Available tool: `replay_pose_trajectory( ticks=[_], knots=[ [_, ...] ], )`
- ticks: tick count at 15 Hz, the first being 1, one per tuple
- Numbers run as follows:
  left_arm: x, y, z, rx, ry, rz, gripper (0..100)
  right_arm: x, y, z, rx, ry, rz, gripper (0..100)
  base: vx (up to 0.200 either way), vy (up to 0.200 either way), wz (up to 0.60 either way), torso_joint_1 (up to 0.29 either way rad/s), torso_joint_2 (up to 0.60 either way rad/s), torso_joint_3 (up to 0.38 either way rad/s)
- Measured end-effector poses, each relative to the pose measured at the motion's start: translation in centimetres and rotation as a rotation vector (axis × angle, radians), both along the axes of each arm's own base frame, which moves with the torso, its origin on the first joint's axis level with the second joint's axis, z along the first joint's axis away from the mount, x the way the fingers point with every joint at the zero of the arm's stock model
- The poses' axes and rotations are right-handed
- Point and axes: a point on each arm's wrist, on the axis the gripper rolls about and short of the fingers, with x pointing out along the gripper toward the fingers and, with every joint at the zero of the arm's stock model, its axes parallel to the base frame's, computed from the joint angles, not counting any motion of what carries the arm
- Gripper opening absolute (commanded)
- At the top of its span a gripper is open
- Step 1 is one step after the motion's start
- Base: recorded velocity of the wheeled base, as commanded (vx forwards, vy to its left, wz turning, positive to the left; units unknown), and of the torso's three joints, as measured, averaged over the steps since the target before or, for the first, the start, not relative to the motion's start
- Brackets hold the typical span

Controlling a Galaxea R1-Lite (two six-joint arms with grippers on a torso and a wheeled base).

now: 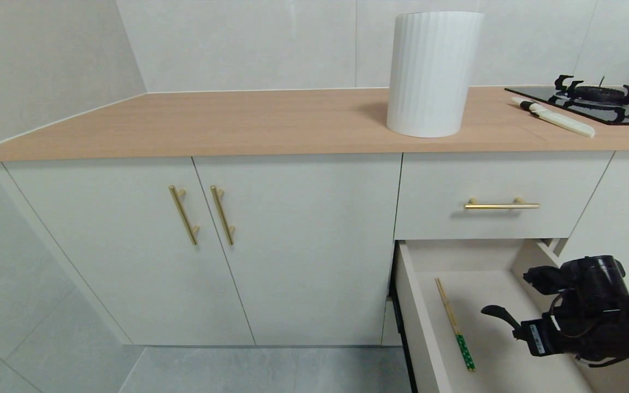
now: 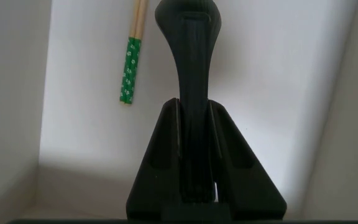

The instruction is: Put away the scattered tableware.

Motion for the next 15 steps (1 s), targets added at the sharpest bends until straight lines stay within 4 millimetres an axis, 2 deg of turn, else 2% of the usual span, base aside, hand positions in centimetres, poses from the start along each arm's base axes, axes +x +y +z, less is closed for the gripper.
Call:
replay_pose_trajectory(
  ticks=[3, 7, 10, 15],
  knots=[
    [0.0, 0.0, 0.0, 0.000, 0.000, 0.000, 100, 0.9, 0.6, -1.1, -0.013, 0.020, -0.073, 0, 0.000, 0.000, 0.00, 0.000, 0.00, 0.000],
    [0.0, 0.0, 0.0, 0.000, 0.000, 0.000, 100, 2.8, 2.0, -4.2, -0.037, -0.006, -0.159, 0, 0.000, 0.000, 0.00, 0.000, 0.00, 0.000],
    [0.0, 0.0, 0.0, 0.000, 0.000, 0.000, 100, 3.0, 2.3, -6.1, -0.047, 0.028, -0.156, 0, 0.000, 0.000, 0.00, 0.000, 0.00, 0.000],
    [0.0, 0.0, 0.0, 0.000, 0.000, 0.000, 100, 3.2, 1.9, -6.8, -0.048, 0.038, -0.170, 0, 0.000, 0.000, 0.00, 0.000, 0.00, 0.000]
  ],
)
